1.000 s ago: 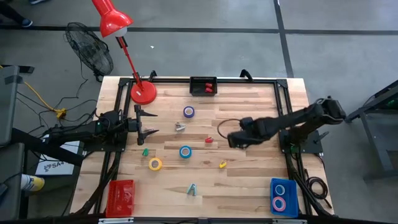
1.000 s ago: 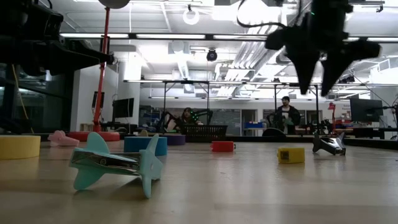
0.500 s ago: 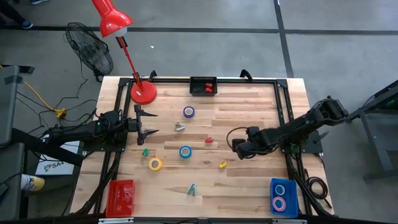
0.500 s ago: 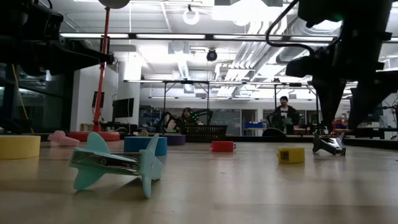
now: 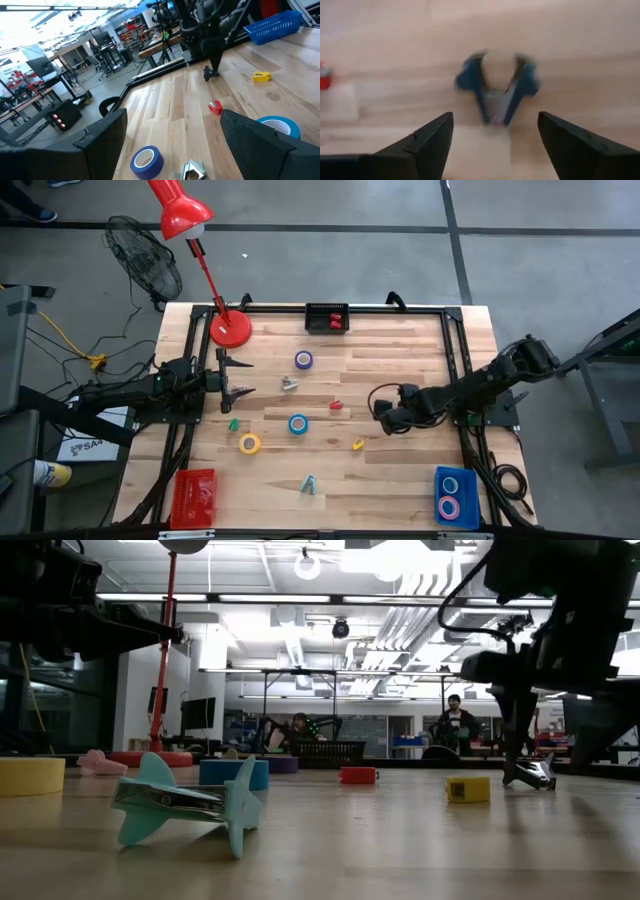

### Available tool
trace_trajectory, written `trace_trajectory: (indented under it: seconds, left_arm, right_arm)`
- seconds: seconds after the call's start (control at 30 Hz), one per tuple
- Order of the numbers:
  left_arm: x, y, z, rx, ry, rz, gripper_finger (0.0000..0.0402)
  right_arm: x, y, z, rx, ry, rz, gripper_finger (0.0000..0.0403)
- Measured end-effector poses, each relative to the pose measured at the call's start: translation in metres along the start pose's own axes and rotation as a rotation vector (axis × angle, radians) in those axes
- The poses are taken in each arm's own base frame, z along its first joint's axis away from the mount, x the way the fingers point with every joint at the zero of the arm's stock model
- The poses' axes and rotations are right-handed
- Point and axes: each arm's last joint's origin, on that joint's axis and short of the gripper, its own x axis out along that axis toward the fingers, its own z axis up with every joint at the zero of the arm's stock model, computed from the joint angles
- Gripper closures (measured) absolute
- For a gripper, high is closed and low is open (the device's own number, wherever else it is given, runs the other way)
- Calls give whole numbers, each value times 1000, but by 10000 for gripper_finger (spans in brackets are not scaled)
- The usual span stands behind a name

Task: Pick and place Stapler, Stapler remover, tape
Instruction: Put the black staple remover into the red basket

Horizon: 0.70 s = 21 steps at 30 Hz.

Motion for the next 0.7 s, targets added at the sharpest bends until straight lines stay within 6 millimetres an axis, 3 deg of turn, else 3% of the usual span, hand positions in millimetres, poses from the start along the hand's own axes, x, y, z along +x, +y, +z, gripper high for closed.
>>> trace_trajectory:
  seconds: [0.23, 0.53, 0.7]
  left_arm:
    - [0, 0, 0, 0, 0, 0, 85]
    - [0, 0, 0, 0, 0, 0, 85]
    - [0, 0, 0, 0, 0, 0, 85]
  right_arm:
    - [6, 10, 10, -48, 4, 29, 116]
    - [28, 13, 3, -82, 22, -49, 116]
    - [30, 12, 3, -101, 19, -69, 126]
